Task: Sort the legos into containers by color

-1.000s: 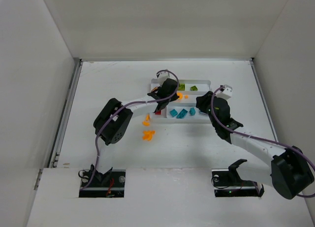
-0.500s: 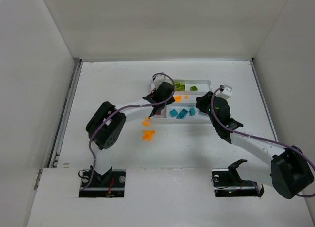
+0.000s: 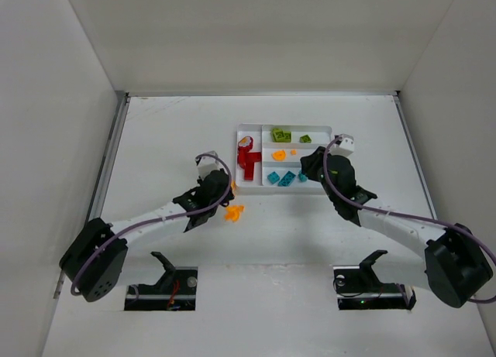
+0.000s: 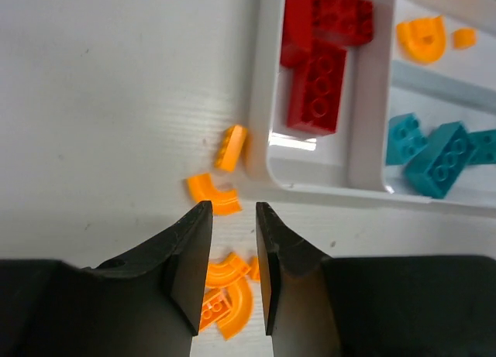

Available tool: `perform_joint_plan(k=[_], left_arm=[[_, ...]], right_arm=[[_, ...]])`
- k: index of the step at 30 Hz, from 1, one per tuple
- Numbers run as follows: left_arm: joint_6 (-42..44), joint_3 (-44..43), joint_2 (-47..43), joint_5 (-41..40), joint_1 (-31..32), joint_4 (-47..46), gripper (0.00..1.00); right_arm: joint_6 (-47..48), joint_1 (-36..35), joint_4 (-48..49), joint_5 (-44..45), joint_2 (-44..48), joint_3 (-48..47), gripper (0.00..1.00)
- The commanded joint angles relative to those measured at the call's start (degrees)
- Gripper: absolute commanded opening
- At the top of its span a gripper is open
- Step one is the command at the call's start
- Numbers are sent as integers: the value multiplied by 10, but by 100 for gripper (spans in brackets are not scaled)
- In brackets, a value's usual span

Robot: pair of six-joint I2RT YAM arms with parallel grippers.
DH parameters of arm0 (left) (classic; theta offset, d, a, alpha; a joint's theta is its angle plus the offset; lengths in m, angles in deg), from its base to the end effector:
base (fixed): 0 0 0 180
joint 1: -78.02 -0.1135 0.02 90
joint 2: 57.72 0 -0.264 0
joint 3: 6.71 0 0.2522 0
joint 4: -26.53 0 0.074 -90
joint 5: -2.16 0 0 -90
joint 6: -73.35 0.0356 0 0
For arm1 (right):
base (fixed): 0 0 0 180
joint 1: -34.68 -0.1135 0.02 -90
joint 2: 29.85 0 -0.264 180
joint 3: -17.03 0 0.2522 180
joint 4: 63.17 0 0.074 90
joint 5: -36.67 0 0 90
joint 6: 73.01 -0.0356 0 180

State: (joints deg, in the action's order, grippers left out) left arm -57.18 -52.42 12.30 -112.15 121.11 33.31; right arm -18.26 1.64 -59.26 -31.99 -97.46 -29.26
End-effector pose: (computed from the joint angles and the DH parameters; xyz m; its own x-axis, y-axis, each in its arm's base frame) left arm 0.1932 -0.1606 0.2028 -0.5239 -0.3209 -0.7890 0.0325 0.9181 -0.3949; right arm 0.2222 0.1291 0.2338 -0.3299 0.4267 -0.8421 -0.0323 0.8864 0.4618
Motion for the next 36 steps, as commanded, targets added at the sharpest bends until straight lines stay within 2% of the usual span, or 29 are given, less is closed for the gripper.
perform_joint_plan(k=[1, 10, 24, 36], left_arm=[[26, 3, 17, 1, 6, 3, 28], [102, -33, 124, -6, -7, -83, 31], [129, -75, 196, -14, -31, -103, 29], [138, -84, 235, -23, -45, -110, 20]], right_arm=[[11, -4, 33, -2, -1, -25, 37], [19, -17, 33, -3, -23, -36, 38], [25, -44, 32, -3, -44, -53, 39], [25, -46, 32, -4, -46, -55, 39]])
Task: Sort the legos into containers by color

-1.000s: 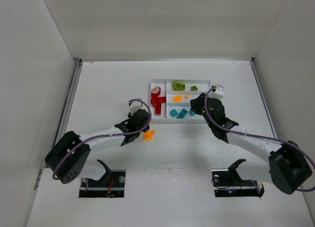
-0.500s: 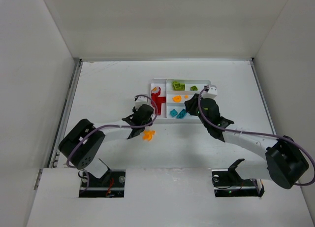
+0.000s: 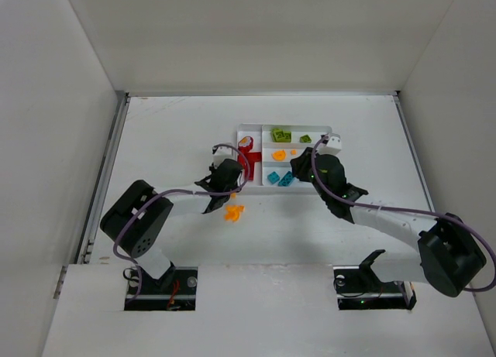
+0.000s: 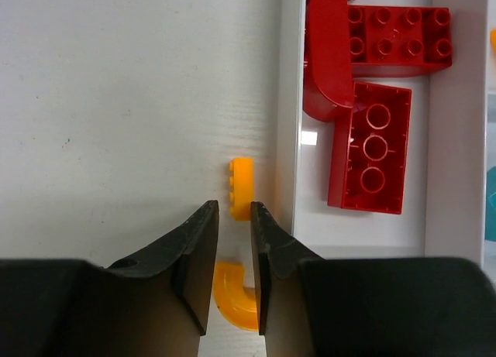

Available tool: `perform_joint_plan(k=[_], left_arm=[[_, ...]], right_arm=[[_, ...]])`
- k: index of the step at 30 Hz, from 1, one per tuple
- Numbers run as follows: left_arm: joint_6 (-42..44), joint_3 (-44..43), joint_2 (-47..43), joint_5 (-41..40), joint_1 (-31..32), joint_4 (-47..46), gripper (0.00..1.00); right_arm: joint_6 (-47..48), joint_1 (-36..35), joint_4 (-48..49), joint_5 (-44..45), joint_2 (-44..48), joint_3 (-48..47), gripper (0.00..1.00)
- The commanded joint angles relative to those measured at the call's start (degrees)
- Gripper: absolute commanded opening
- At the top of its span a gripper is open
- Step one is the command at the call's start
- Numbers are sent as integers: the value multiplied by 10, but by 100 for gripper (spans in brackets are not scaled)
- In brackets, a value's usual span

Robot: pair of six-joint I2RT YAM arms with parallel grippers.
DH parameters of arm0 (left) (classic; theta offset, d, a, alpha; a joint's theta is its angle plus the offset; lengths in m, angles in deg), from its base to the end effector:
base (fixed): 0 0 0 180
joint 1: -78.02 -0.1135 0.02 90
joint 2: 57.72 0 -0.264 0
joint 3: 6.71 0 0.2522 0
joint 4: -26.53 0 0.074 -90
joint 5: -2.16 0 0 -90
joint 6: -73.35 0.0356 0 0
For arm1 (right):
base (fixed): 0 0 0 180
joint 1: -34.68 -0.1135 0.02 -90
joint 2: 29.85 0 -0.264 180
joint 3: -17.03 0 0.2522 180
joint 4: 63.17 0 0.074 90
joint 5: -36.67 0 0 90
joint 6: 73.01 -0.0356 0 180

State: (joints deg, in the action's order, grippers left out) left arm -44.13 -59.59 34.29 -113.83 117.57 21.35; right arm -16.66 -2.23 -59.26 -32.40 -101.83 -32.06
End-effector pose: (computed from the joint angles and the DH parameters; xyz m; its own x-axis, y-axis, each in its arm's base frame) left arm 0.2511 -0.1872 0.1590 -0.5168 -0.1111 -0.8489 0.0604 0.9843 -0.1657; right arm 0.2252 0.1532 0.2316 -0.3776 0.3636 -0.8516 -0.0980 0.8988 0.4273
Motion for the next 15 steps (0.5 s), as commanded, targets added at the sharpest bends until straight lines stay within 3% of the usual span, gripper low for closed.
perform_joint_plan(k=[1, 11, 15], left_arm=[[7, -12, 15, -13, -12, 15, 20], [-7, 21, -51, -49, -22, 38, 20], [-12, 33, -82, -42, -17, 30, 25]], right_arm=[[9, -8, 32, 0, -3, -27, 39], [9, -11, 32, 1, -8, -29, 39], [9, -11, 32, 1, -11, -30, 40]])
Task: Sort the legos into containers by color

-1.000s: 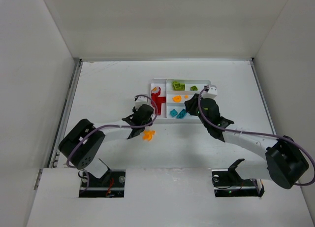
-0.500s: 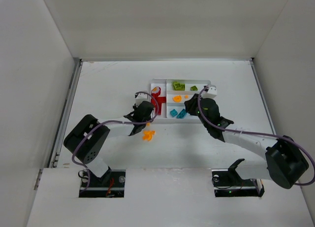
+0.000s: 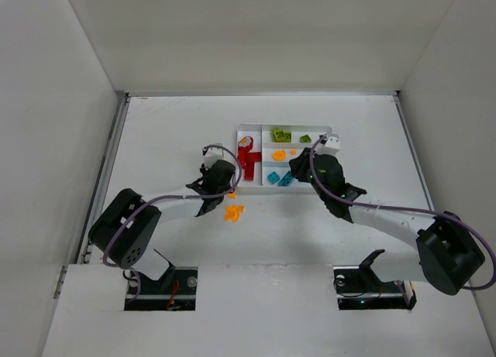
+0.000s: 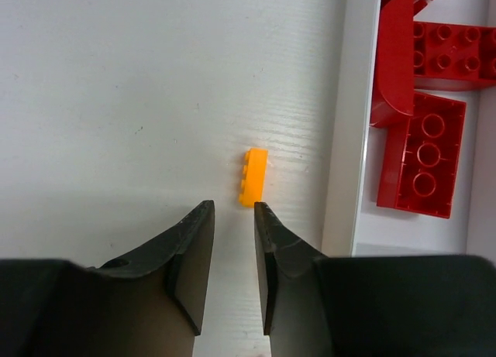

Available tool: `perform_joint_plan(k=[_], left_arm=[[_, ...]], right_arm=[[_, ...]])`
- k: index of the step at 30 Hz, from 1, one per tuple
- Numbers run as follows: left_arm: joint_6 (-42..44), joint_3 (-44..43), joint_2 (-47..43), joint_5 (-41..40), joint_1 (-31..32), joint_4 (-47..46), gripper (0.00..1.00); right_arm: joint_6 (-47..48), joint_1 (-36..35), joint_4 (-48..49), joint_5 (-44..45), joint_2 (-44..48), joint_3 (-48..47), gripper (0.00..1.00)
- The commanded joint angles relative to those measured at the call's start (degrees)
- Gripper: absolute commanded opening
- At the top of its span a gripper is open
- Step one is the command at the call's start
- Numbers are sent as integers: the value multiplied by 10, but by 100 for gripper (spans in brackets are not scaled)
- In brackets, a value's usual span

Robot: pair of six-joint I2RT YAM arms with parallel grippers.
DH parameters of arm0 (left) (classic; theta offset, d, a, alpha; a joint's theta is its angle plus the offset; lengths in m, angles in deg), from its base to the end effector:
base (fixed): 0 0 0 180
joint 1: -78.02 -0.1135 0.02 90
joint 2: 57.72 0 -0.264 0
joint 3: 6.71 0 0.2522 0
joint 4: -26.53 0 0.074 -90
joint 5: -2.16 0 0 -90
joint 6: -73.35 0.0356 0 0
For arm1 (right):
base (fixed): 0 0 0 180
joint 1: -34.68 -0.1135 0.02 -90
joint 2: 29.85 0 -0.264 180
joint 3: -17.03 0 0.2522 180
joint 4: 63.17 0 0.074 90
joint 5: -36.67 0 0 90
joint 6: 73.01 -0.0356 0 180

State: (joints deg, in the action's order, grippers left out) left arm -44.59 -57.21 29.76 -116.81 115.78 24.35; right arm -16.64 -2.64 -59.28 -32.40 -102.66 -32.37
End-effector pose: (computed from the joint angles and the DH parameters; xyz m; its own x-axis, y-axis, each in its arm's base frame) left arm 0.2447 -0.1677 0.1655 -0.5023 -0.1294 -0.8550 -0.0159 0.9899 -0.1405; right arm 0.2260 0.1563 0.2297 -0.3866 0.3558 -0.8509 -0.1014 0.9006 0.4226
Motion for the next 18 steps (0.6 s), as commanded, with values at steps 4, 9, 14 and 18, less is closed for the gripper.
perform_joint_plan(k=[4, 9, 14, 18], left_arm=[[-6, 17, -55, 0, 4, -29, 31], [3, 2, -24, 8, -6, -38, 33], [7, -20, 22, 5, -13, -42, 31], [2, -33, 56, 5, -23, -41, 26]], right_arm=[[8, -8, 31, 1, -7, -29, 40], [8, -10, 31, 1, -9, -31, 40], [10, -11, 29, 0, -8, -32, 41], [18, -20, 27, -3, -12, -37, 45]])
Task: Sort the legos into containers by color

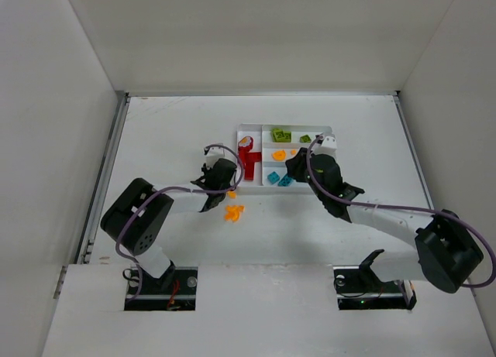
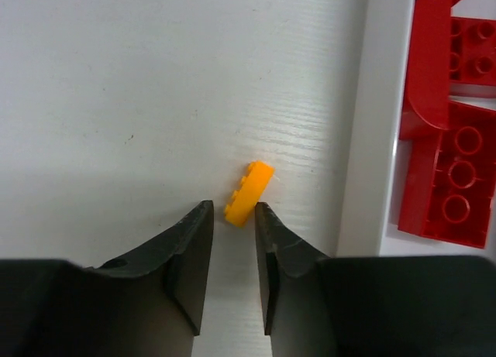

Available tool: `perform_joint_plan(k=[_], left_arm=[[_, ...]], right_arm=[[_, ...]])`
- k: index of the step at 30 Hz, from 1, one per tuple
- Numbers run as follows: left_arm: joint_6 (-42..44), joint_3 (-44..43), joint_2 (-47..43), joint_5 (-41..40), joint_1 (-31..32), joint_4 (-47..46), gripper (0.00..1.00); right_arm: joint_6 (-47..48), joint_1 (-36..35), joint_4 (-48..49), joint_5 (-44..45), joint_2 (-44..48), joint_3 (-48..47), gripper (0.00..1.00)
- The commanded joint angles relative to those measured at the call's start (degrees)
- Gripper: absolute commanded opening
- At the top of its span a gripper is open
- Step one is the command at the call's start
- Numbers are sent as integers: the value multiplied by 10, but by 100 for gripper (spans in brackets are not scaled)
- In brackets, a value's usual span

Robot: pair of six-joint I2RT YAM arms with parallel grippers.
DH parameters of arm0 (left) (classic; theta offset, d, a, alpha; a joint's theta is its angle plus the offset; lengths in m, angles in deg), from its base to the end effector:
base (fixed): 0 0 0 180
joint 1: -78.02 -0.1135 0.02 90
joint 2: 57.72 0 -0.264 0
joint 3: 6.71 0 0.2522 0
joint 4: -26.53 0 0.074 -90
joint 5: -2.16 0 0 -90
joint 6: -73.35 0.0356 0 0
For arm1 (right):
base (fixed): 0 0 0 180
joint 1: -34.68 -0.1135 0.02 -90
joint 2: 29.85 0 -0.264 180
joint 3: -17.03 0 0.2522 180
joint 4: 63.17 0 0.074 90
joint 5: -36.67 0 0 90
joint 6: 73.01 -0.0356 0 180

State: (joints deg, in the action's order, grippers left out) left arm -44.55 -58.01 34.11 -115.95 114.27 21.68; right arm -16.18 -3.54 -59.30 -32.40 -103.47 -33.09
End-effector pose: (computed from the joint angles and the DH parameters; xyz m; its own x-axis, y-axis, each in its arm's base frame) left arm 0.2565 -0.1673 0.1520 -0.5153 -0.1339 -0.8465 -0.0319 0.9900 -0.1372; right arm 0.2262 0.1619 0.2302 -0.3925 0.3414 -0.8541 -0.1180 0.9022 0.4149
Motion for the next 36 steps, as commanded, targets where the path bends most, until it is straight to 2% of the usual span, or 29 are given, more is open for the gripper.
perform_joint_plan(k=[1, 3, 5, 15, 19, 27, 36], left_arm=[[0, -28, 18, -3, -10, -14, 22], [-4, -26, 16, -6, -10, -14, 12], [-10, -19, -2, -11, -8, -13, 7], [-61, 67, -198, 21, -37, 15, 5], [-82, 95, -253, 57, -61, 22, 6], [-109, 138, -303, 103, -99, -19, 7], [-140, 175, -338, 156, -119, -56, 8]], right_arm=[[17, -16, 26, -4, -7, -34, 46], [27, -28, 26, -8, -20, -42, 48], [41, -44, 26, -16, -41, -55, 50], [156, -170, 21, -146, -158, -131, 57], [148, -182, 4, -171, -205, -158, 59], [121, -190, -38, -149, -285, -217, 63], [110, -197, -121, -52, -358, -305, 59]])
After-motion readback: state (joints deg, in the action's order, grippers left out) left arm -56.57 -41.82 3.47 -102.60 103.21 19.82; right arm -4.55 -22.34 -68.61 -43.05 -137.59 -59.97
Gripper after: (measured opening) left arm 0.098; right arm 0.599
